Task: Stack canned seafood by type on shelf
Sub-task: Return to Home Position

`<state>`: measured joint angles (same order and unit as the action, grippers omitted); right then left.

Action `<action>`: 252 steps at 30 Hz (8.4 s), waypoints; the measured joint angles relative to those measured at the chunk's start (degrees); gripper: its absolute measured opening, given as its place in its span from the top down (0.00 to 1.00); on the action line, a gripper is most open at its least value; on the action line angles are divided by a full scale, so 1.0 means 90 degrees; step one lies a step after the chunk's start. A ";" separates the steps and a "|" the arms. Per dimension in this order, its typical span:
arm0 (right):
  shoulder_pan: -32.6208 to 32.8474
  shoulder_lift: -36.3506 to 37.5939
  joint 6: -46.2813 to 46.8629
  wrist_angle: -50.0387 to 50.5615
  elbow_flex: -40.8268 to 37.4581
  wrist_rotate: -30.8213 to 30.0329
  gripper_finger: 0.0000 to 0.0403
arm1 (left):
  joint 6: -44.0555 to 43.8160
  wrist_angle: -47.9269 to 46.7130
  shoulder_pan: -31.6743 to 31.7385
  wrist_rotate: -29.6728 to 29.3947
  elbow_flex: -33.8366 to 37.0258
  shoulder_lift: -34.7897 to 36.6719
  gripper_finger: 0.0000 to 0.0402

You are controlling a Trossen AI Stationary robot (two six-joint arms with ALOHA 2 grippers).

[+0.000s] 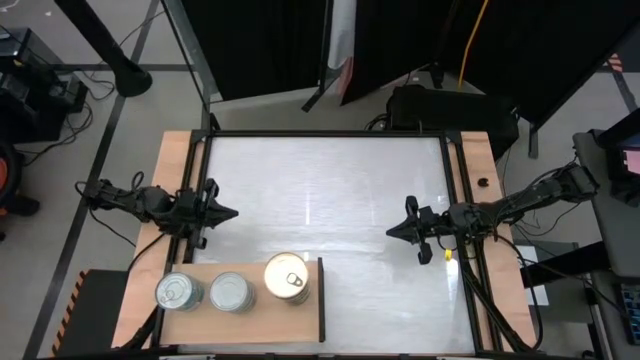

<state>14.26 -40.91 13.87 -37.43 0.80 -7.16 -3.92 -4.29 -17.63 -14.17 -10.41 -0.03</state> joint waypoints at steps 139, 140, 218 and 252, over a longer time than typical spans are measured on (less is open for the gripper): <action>-0.1158 0.4503 -0.0998 0.4005 0.0002 0.0784 1.00 | 0.0483 0.0602 0.1548 0.1372 0.1122 -0.0078 1.00; -0.1158 0.4503 -0.0998 0.4005 0.0002 0.0784 1.00 | 0.0483 0.0602 0.1545 0.1372 0.1122 -0.0078 1.00; -0.1156 0.4500 -0.0998 0.3998 0.0002 0.0784 1.00 | 0.0481 0.0597 0.1548 0.1352 0.1122 -0.0078 1.00; -0.1156 0.4500 -0.0998 0.4000 0.0002 0.0784 1.00 | 0.0481 0.0597 0.1548 0.1355 0.1122 -0.0077 1.00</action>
<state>3.86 -0.40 4.89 -1.43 0.82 -0.10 0.41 1.08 -3.70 -1.98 -0.32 -0.73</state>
